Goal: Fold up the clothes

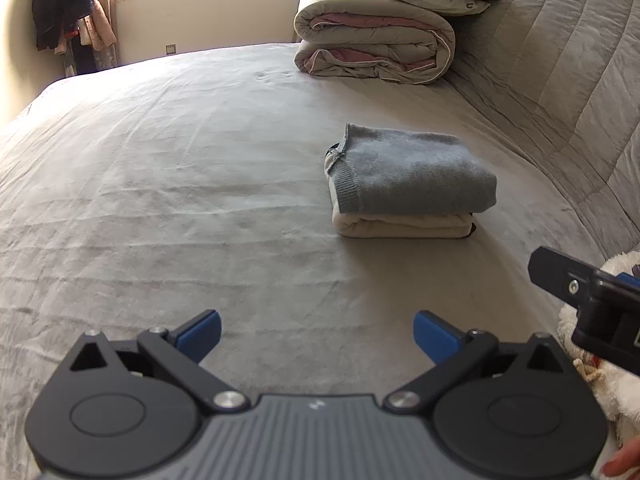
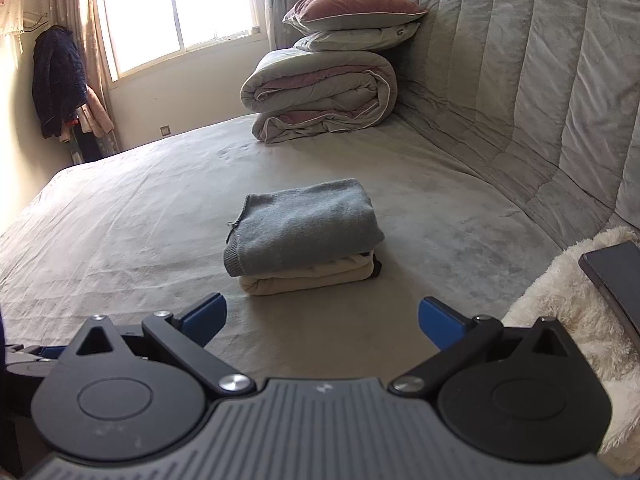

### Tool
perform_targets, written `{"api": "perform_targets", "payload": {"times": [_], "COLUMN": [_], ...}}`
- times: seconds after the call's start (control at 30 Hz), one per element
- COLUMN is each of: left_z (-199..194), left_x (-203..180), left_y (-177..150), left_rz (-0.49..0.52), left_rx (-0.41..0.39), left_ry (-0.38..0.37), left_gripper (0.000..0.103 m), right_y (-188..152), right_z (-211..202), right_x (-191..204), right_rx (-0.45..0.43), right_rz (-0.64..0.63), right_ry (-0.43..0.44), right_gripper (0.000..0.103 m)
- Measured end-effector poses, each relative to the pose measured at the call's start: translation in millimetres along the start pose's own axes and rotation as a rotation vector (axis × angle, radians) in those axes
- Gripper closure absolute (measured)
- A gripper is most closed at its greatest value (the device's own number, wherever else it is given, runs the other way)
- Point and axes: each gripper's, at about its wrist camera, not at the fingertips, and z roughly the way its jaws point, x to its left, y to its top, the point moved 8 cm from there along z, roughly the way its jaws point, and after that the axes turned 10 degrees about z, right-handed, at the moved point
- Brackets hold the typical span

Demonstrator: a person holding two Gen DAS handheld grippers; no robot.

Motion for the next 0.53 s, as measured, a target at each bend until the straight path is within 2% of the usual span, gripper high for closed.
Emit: {"api": "perform_targets", "payload": {"times": [0.53], "left_z": [-5.6], "left_x": [3.6], "left_y": [-7.3], "left_rz": [-0.010], "left_rx": [0.009], "left_ry": [-0.011], "left_gripper": [0.001], "right_y": [-1.1], "right_z": [-5.4], "right_x": [6.2], "right_rx": [-0.006], "right_rz": [0.003], "right_ry": [0.000], "right_gripper": [0.000]}}
